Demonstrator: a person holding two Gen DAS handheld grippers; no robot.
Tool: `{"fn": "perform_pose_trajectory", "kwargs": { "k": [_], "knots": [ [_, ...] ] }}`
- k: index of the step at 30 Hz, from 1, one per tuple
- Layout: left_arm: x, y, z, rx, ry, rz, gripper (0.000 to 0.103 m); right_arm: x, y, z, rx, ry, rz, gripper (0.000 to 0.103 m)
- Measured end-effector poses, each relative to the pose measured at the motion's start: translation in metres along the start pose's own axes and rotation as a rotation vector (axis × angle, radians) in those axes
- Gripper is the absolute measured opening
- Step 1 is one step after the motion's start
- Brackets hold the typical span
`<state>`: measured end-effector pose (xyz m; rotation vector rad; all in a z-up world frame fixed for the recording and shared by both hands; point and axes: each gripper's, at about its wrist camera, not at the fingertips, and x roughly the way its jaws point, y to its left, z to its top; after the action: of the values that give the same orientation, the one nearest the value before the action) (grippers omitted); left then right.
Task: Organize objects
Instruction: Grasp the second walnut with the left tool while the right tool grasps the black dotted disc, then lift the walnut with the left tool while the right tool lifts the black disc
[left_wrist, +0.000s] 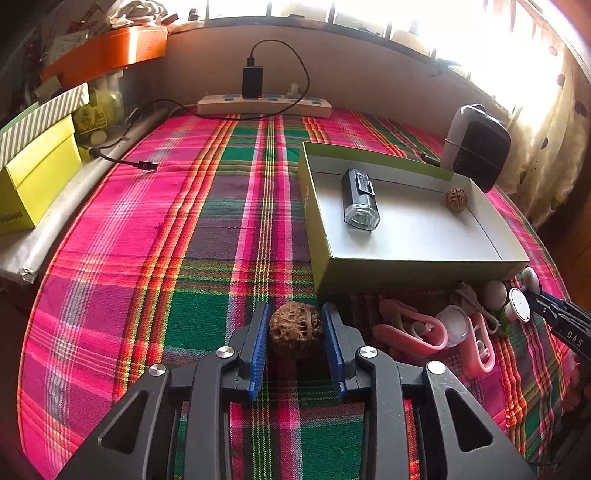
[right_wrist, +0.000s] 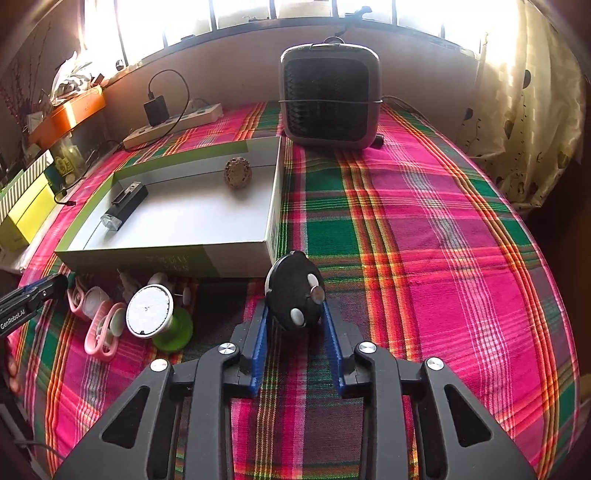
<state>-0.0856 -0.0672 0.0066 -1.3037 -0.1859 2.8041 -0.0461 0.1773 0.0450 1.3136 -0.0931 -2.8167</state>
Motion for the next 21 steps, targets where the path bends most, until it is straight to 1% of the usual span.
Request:
{"fn": "perform_pose_trajectory", "kwargs": {
  "k": [2,5,11,14,16,18,21],
  "knots": [
    [0.0,0.0,0.0,0.001,0.0,0.0,0.027,0.0001,-0.0008,0.0,0.001,-0.001,0.0,0.028],
    [0.0,-0.0001,0.0,0.001,0.0,0.001,0.027,-0.0007,-0.0021,-0.0002,0.004,-0.006,0.004,0.019],
    [0.0,-0.0007,-0.0001,0.002,0.0,0.001,0.027,0.0002,-0.0006,0.0002,0.0,-0.002,0.006,0.018],
    [0.0001,-0.0011,-0.0003,0.0,0.0,0.001,0.027,0.0028,-0.005,0.0013,0.026,0.008,-0.009,0.019],
    [-0.0001,-0.0011,-0.0004,0.001,0.0,0.002,0.027,0.004,-0.009,0.0026,0.046,0.01,0.005,0.021],
    [0.0,-0.0011,-0.0003,0.001,0.0,0.001,0.027,0.0056,-0.0081,0.0045,0.041,0.011,0.002,0.03],
    [-0.0001,-0.0012,-0.0005,0.0,0.0,0.001,0.027,0.0066,-0.0034,0.0065,0.028,0.004,0.017,0.032]
  ]
}}
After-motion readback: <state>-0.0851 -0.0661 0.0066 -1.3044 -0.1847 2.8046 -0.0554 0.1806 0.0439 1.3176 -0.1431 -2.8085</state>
